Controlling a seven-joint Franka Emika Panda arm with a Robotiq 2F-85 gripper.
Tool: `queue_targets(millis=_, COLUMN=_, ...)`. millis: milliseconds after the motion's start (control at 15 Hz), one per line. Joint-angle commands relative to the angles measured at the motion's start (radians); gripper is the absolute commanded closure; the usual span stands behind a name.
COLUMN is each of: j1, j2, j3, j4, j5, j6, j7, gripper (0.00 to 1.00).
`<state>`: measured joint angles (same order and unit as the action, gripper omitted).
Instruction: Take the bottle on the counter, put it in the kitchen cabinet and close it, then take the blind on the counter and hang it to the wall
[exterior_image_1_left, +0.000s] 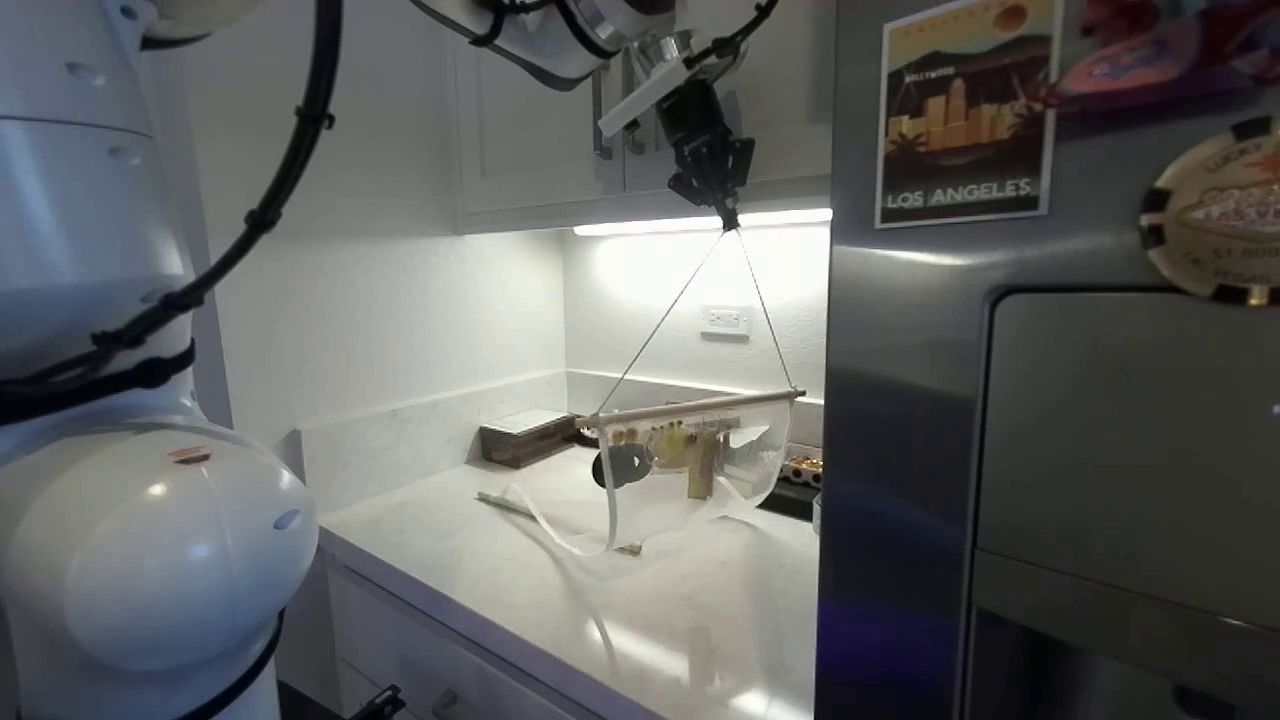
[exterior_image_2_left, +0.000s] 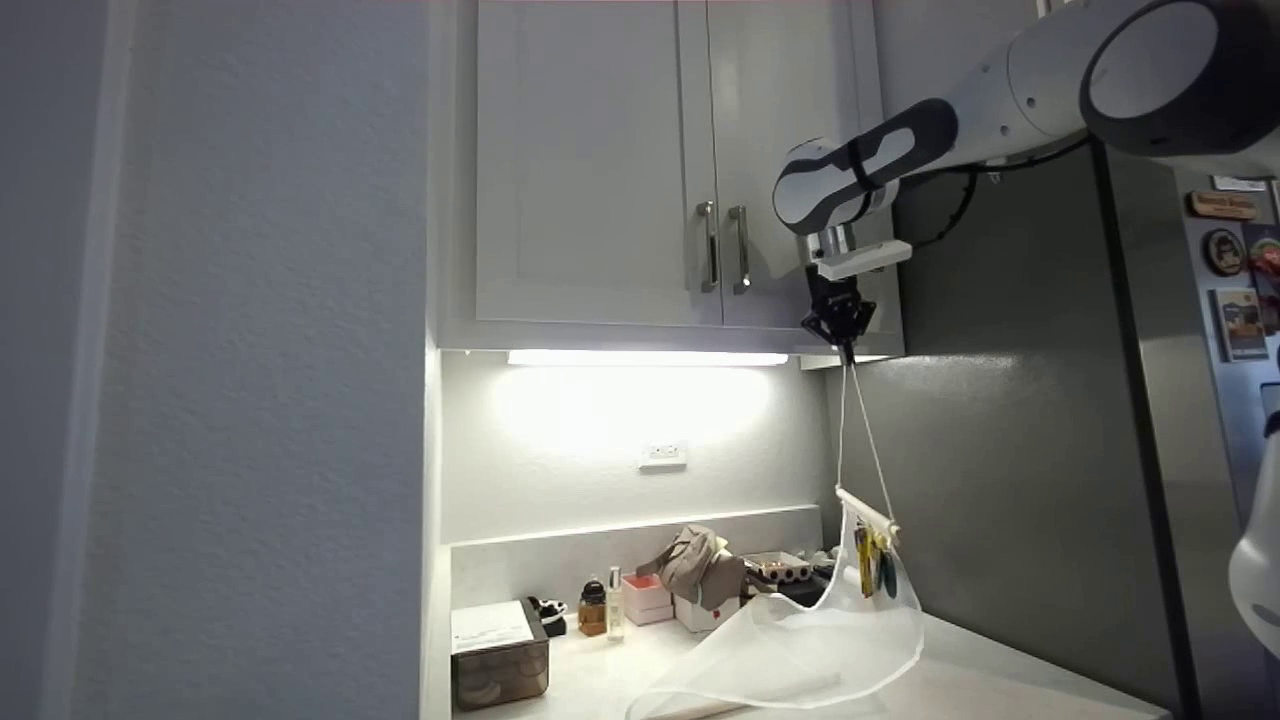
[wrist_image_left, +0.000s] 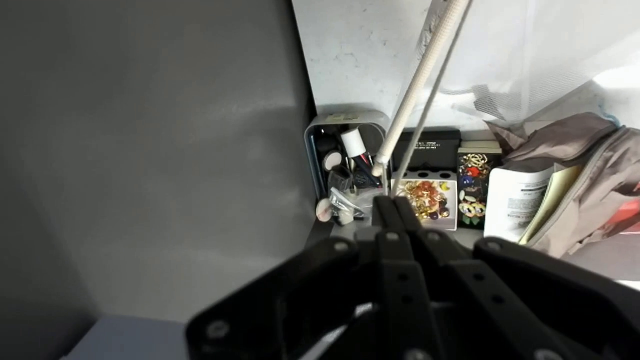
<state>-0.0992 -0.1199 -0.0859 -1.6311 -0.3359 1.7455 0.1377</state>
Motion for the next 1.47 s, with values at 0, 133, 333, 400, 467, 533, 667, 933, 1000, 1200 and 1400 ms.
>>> queue_targets(millis=0, j1=-0.009, j2=0.034, j3=-0.012, j4=0.112, j5=0.013, j6=-0.055, j7=-0.072, gripper=1.00)
queue_targets(millis=133, j1=-0.011, j2=0.036, j3=-0.020, j4=0.140, j5=0.013, j6=-0.058, j7=-0.081, gripper=1.00)
queue_targets(millis=333, j1=-0.017, j2=0.041, j3=-0.027, j4=0.190, j5=0.021, j6=-0.065, j7=-0.083, gripper=1.00)
queue_targets(millis=400, j1=-0.020, j2=0.044, j3=-0.030, j4=0.207, j5=0.024, j6=-0.066, j7=-0.080, gripper=1.00)
queue_targets(millis=467, j1=-0.022, j2=0.050, j3=-0.033, j4=0.233, j5=0.027, j6=-0.074, j7=-0.076, gripper=1.00)
queue_targets(millis=533, j1=-0.024, j2=0.054, j3=-0.037, j4=0.257, j5=0.033, j6=-0.084, j7=-0.073, gripper=1.00)
queue_targets(millis=667, j1=-0.028, j2=0.067, j3=-0.046, j4=0.307, j5=0.048, j6=-0.100, j7=-0.070, gripper=1.00)
queue_targets(millis=933, j1=-0.040, j2=0.090, j3=-0.060, j4=0.409, j5=0.080, j6=-0.153, j7=-0.071, gripper=1.00)
queue_targets(millis=1000, j1=-0.043, j2=0.094, j3=-0.064, j4=0.430, j5=0.084, j6=-0.169, j7=-0.074, gripper=1.00)
queue_targets(millis=1200, j1=-0.043, j2=0.100, j3=-0.075, j4=0.478, j5=0.075, j6=-0.214, j7=-0.077, gripper=1.00)
queue_targets(millis=1400, j1=-0.044, j2=0.113, j3=-0.080, j4=0.541, j5=0.060, j6=-0.277, j7=-0.082, gripper=1.00)
